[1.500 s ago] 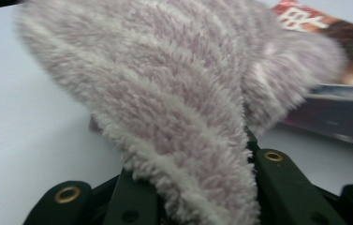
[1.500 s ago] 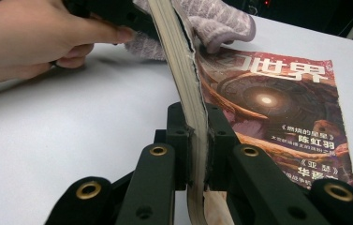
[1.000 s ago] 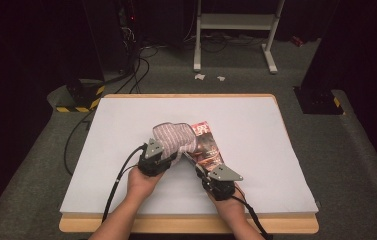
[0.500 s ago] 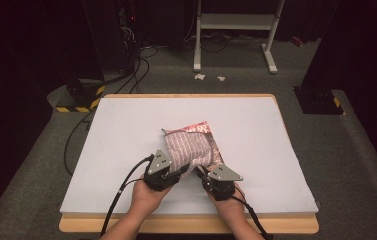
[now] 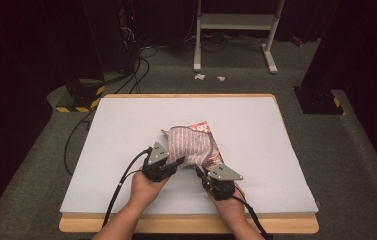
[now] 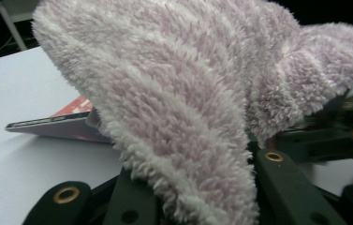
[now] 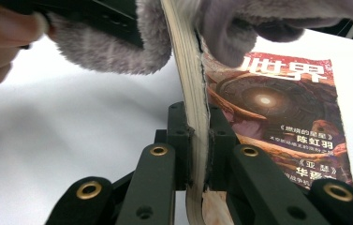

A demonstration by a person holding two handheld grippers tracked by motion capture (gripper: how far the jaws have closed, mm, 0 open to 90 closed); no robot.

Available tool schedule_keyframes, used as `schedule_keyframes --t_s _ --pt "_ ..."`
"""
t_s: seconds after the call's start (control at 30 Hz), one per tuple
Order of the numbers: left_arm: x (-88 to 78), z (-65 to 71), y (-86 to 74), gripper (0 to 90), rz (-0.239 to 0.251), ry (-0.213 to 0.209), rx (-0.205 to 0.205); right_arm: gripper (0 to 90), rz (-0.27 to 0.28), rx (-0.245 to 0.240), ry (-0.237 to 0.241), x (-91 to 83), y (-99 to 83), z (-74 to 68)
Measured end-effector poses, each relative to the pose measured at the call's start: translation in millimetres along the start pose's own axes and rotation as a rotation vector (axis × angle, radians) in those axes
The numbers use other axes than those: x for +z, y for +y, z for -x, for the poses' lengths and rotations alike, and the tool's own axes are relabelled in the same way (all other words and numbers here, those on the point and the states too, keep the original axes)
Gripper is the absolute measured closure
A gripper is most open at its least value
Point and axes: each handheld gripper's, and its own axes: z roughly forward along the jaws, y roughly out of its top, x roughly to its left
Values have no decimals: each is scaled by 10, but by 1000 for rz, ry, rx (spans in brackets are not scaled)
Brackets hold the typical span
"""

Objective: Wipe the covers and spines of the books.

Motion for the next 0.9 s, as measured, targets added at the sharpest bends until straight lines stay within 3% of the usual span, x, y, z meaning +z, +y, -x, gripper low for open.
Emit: schedule_keyframes --t_s 0.37,0.9 --pt "288 -526 -108 712 -66 107 -83 836 0 0 1 -1 4 1" --pt "529 -968 -112 714 -157 222 -97 836 8 4 2 -14 8 17"
